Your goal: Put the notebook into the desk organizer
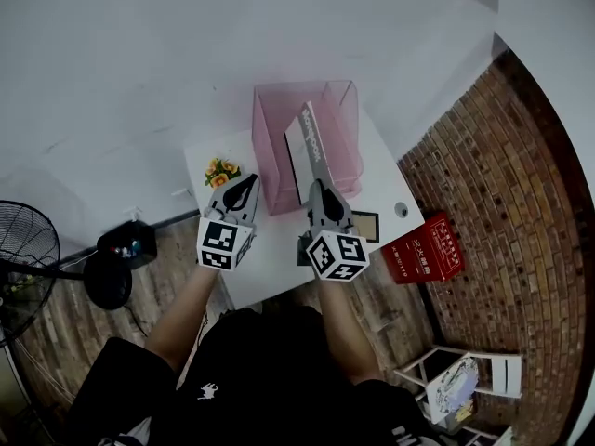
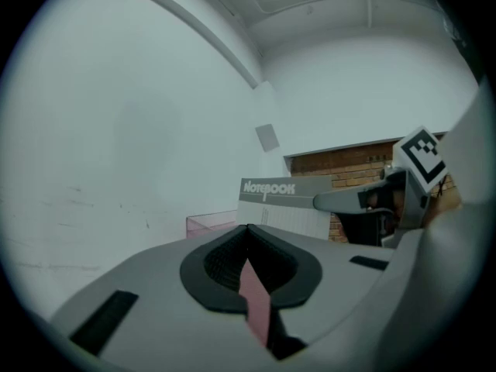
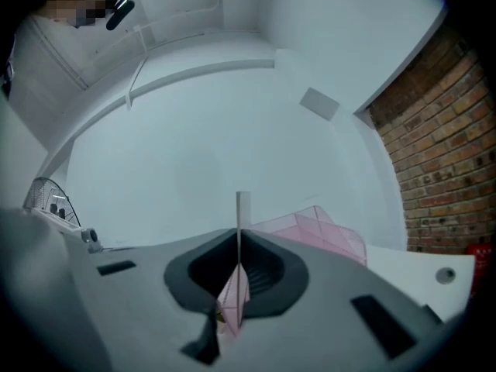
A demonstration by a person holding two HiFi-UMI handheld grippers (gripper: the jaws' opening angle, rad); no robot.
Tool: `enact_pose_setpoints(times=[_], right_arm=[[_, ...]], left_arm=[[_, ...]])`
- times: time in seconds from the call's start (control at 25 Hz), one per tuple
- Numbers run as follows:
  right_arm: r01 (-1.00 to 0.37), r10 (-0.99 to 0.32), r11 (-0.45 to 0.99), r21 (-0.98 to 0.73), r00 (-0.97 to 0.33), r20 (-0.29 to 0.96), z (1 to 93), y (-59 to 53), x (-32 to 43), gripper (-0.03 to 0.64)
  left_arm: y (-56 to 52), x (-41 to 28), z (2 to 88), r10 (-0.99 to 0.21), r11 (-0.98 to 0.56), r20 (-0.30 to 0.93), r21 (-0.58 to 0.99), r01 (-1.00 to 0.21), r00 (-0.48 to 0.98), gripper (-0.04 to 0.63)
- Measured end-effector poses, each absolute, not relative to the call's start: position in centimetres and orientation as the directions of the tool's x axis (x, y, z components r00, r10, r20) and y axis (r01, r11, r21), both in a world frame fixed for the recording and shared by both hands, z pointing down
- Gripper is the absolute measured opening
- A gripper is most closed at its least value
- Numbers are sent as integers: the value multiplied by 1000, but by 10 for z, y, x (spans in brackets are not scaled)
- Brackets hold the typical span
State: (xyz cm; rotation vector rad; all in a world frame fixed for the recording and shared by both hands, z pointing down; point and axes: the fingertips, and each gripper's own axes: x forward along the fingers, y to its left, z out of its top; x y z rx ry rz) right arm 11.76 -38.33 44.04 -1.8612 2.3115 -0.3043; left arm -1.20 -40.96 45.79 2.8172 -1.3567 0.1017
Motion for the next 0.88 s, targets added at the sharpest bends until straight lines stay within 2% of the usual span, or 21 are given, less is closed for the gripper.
enact_pose_setpoints(times=[0.56,0.88], right_arm=[[-897,-970,221,-382,-244,12,455,-429,105,11],[-907,-978,169,-385,-203,49,467,-436,123,18]], left_arm=[[-428,-12,464,-799,-600,84,-35,-800,595,3],[-434,-6,467,-792,-609,95,-45,-792,604,3]])
